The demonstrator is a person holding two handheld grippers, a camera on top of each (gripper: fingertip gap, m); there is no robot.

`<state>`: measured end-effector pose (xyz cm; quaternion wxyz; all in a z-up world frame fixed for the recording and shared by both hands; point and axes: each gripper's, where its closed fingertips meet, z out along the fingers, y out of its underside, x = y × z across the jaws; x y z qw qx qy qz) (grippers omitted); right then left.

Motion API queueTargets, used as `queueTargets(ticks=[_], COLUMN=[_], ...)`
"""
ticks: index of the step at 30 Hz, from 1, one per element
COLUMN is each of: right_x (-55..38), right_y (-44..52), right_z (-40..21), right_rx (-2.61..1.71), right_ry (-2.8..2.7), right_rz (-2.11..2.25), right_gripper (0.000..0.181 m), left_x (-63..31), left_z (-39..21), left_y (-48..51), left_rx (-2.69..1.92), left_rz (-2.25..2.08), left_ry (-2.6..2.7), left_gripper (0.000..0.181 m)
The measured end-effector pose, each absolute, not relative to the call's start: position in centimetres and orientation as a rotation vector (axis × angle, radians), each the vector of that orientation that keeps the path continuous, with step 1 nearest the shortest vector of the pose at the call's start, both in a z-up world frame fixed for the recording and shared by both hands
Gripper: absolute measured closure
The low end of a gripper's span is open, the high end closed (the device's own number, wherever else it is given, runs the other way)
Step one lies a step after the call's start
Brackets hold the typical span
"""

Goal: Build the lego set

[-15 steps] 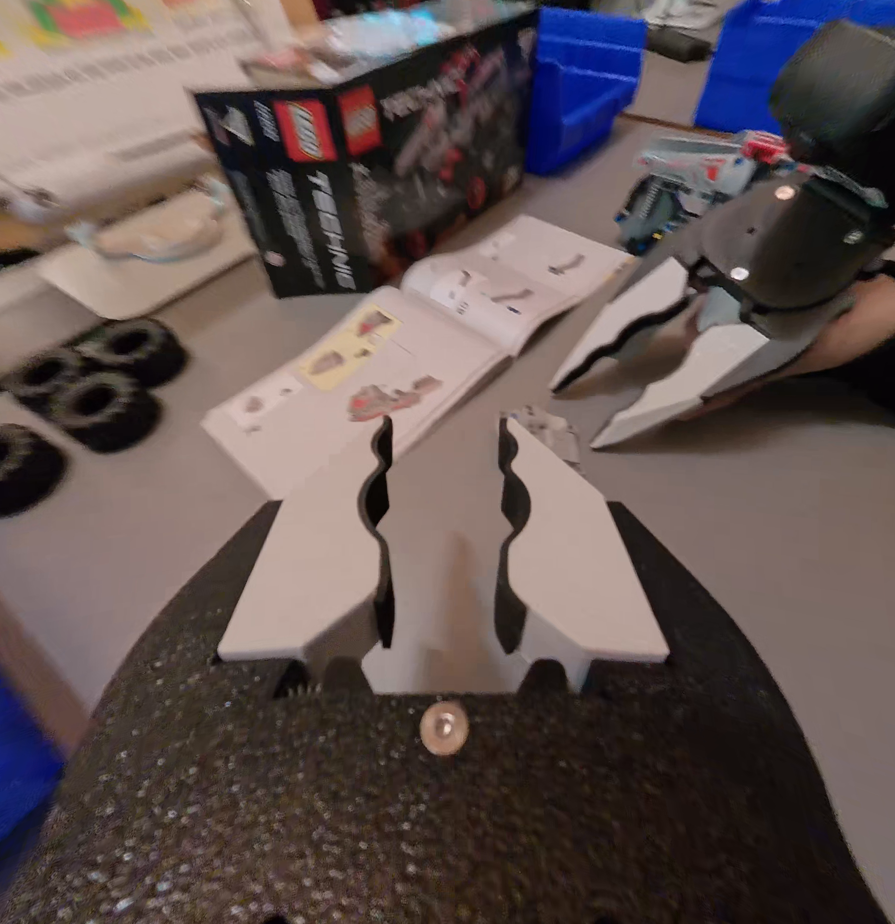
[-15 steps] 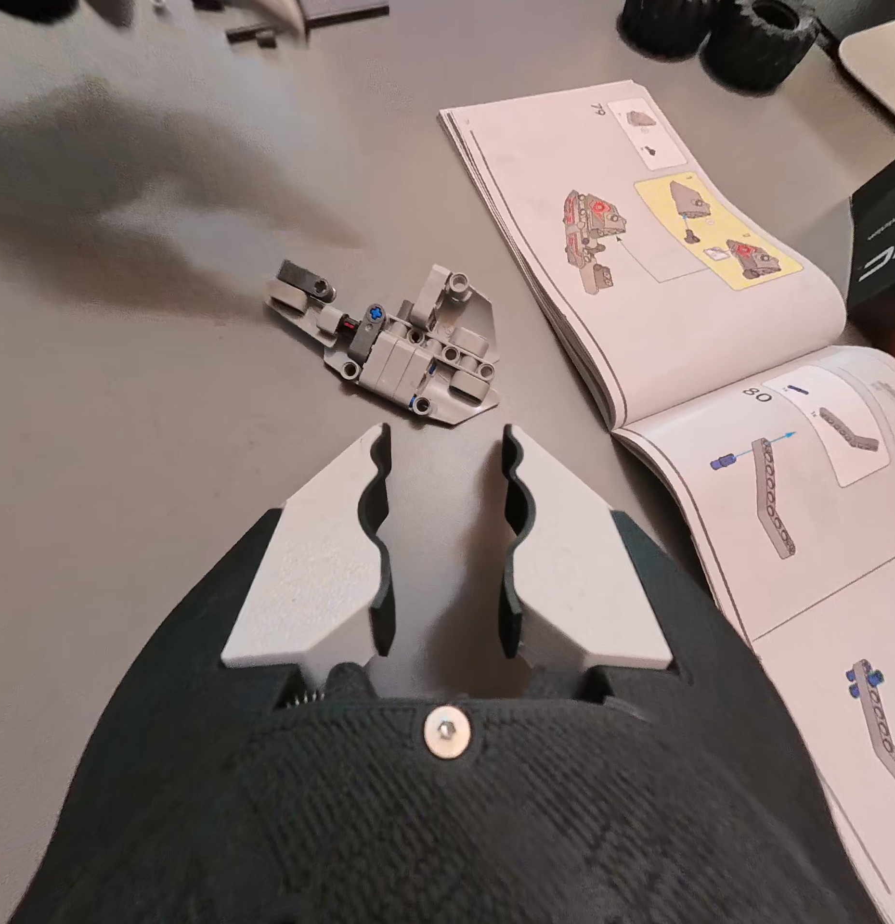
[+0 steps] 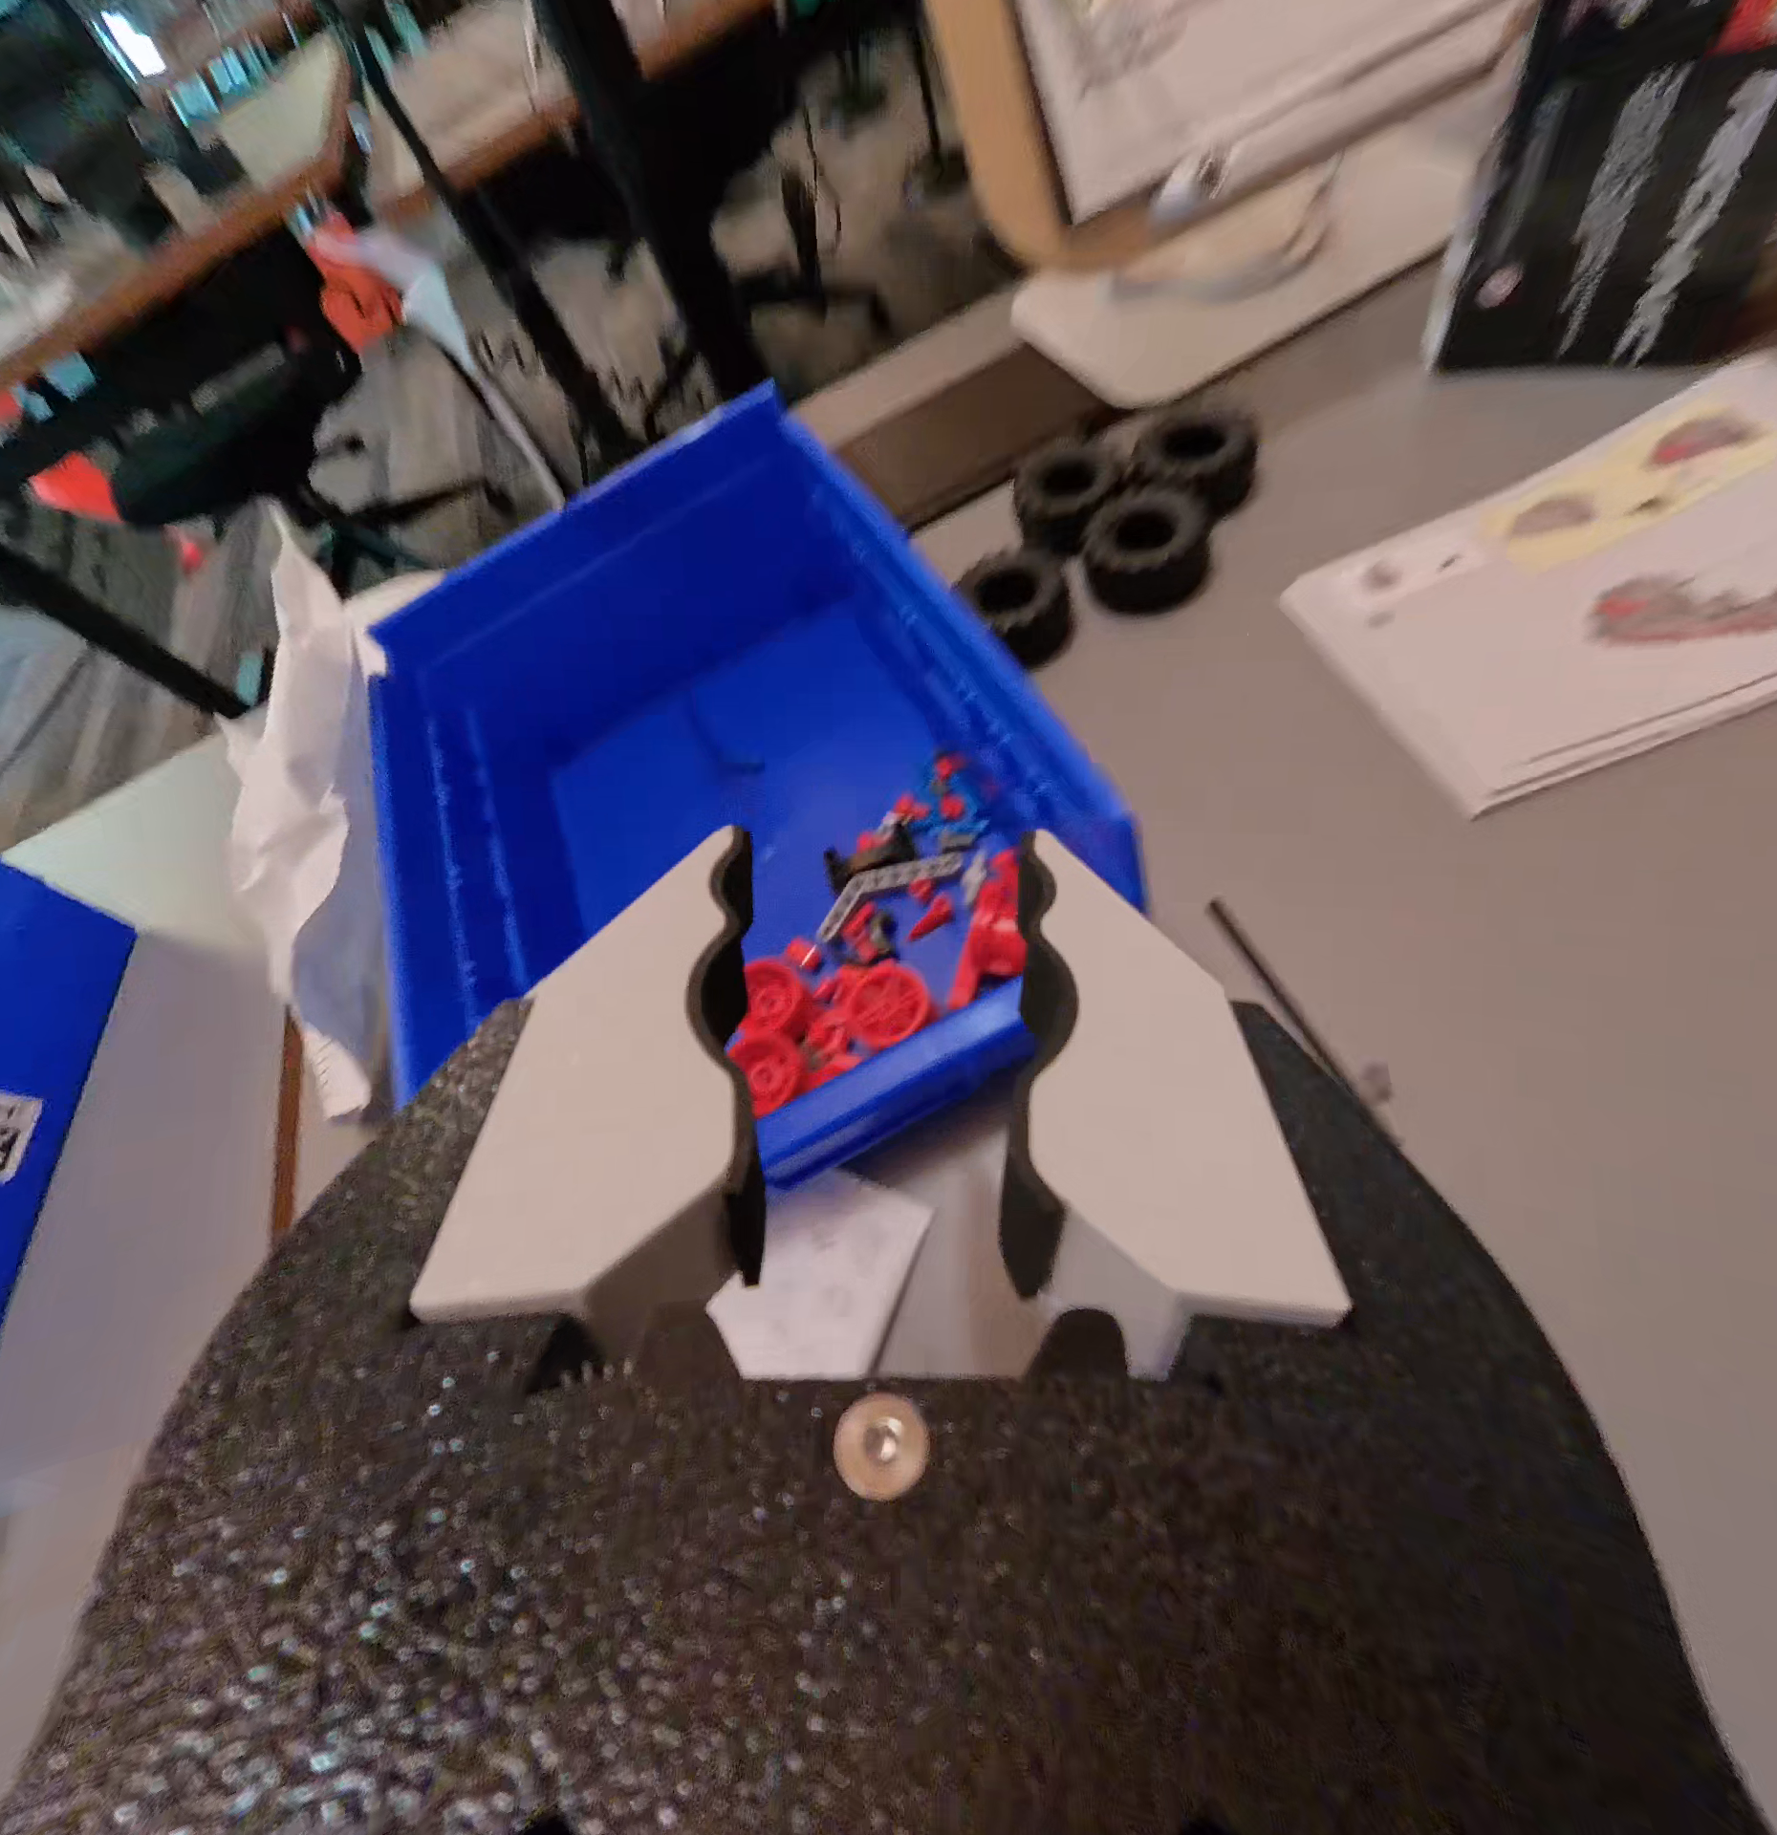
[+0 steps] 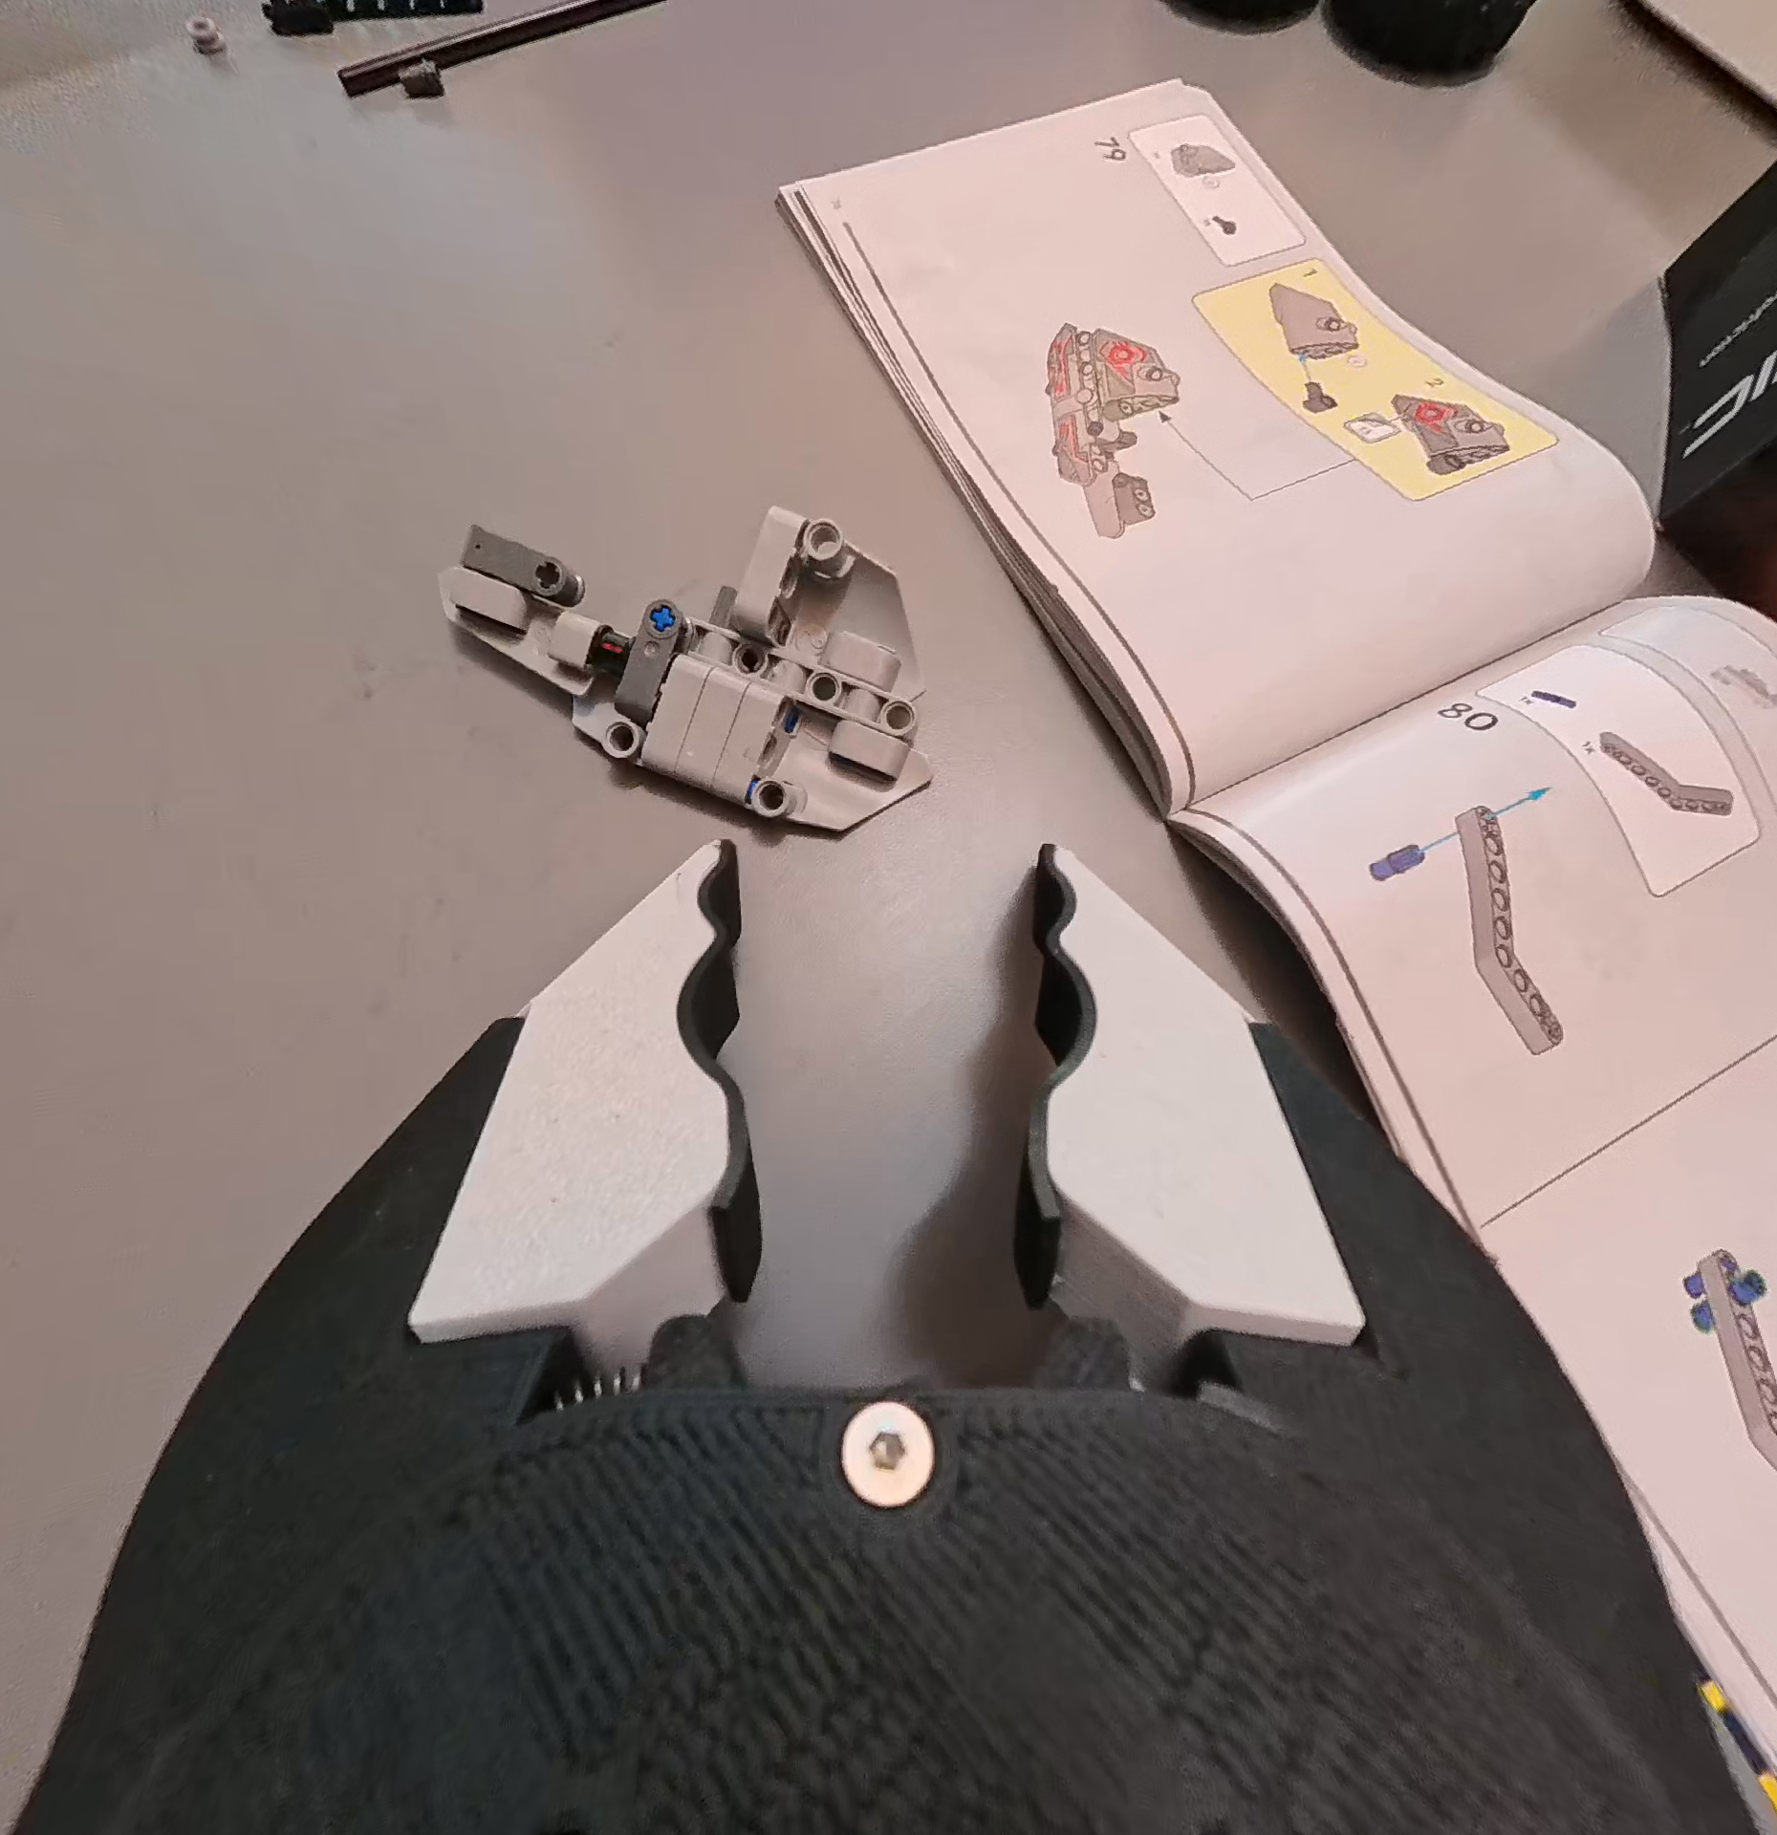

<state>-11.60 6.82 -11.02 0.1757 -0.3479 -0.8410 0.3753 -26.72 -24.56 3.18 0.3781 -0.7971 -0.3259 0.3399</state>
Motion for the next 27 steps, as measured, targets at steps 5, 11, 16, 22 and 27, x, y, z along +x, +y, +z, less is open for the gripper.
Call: queueTargets(ticks=[5, 11, 16, 22, 27], right_x=[-12.0, -12.0, -12.0, -12.0, -12.1], right_y=[6.7, 6.8, 6.8, 6.8, 6.8], right_z=[-11.1, -11.1, -11.1, -11.1, -11.1], right_rx=[-0.998, -1.015, -1.017, -1.016, -1.022], right_ry=[-2.390, -2.394, -2.394, -2.393, -2.390], right_rz=[1.071, 1.079, 1.079, 1.077, 1.077], right_gripper=[0.121, 0.120, 0.120, 0.120, 0.121], left_x=[-30.7, -32.4, -33.7, -34.9, -35.4], left_z=[2.9, -0.7, -5.8, -10.2, -11.3], left_y=[-28.6, -27.6, -25.0, -25.6, -25.4], left_rx=[-2.231, -2.482, -2.696, -2.825, -2.770], left_rz=[0.803, 0.446, 0.312, 0.228, 0.201], left_ry=[-0.921, -0.880, -0.751, -0.860, -0.929], left_gripper=[0.131, 0.144, 0.150, 0.156, 0.173])
